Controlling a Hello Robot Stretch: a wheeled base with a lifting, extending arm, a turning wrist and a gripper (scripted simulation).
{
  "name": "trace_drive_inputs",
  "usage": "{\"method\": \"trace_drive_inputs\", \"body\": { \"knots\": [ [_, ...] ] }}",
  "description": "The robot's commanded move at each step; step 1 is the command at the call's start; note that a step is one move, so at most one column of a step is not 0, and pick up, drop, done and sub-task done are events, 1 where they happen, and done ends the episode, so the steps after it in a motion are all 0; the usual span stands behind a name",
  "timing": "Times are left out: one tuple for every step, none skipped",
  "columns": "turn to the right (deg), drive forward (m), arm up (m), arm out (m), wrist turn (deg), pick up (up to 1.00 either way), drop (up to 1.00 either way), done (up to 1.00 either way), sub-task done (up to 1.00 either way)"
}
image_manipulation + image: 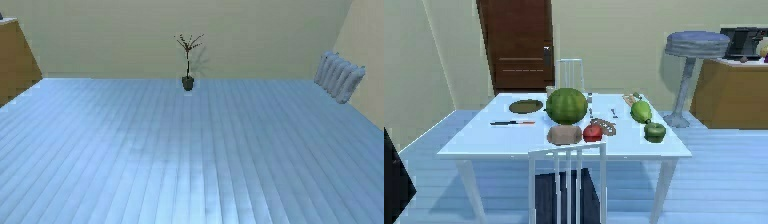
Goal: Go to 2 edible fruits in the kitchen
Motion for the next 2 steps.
{"method": "trace_drive_inputs", "body": {
  "knots": [
    [24.0,0.00,0.00,0.00,0.0,0.00,0.00,0.00,0.00],
    [0.0,0.00,0.00,0.00,0.0,0.00,0.00,1.00,0.00]
  ]
}}
